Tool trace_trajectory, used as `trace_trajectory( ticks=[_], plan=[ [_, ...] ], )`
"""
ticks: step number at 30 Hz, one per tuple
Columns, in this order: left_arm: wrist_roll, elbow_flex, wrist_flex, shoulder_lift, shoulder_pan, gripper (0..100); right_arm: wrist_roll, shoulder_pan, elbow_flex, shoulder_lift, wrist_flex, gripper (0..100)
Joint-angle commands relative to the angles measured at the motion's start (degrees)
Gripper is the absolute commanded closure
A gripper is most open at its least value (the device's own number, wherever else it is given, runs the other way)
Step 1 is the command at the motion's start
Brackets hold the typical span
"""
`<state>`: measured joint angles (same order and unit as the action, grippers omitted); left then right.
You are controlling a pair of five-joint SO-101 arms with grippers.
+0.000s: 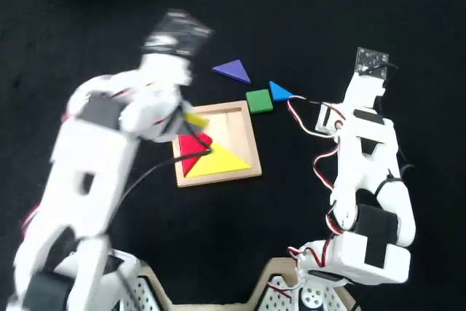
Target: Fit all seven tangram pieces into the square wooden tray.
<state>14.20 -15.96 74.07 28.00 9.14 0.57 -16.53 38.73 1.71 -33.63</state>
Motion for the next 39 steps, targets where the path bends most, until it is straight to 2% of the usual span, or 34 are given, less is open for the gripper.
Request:
trace_trajectory(
  ticks=[1,6,13,17,24,26,32,39],
  plan=[
    [-6.95,-17.10,-7.12,17.58,-8.66,64,-2.20,0.62,-2.86,2.95,0.62,98.6],
    [-11.08,-31.69,-15.65,22.95,-12.79,64,-5.89,3.16,-3.12,2.95,-0.97,98.6],
    [-18.02,-32.66,-23.38,16.26,-14.90,64,-6.15,6.77,-4.97,2.42,-5.45,98.6],
    [-19.87,-26.86,-24.53,9.49,-15.78,66,-8.88,6.86,-4.79,2.33,-5.36,98.6],
    [-19.78,-11.47,-23.82,-11.08,-15.60,86,-10.46,9.41,-3.65,-0.66,-1.76,98.6],
    [-19.08,-6.64,-23.91,-17.49,-15.52,86,-11.78,9.93,-3.65,-1.80,-1.14,98.6],
    [-8.53,3.56,-26.37,-33.05,-15.52,82,-12.13,10.46,-3.56,-2.07,-0.97,98.6],
    [-7.30,12.62,-26.37,-42.55,-15.43,81,-12.13,10.55,-3.56,-2.07,-0.97,98.6]
  ],
)
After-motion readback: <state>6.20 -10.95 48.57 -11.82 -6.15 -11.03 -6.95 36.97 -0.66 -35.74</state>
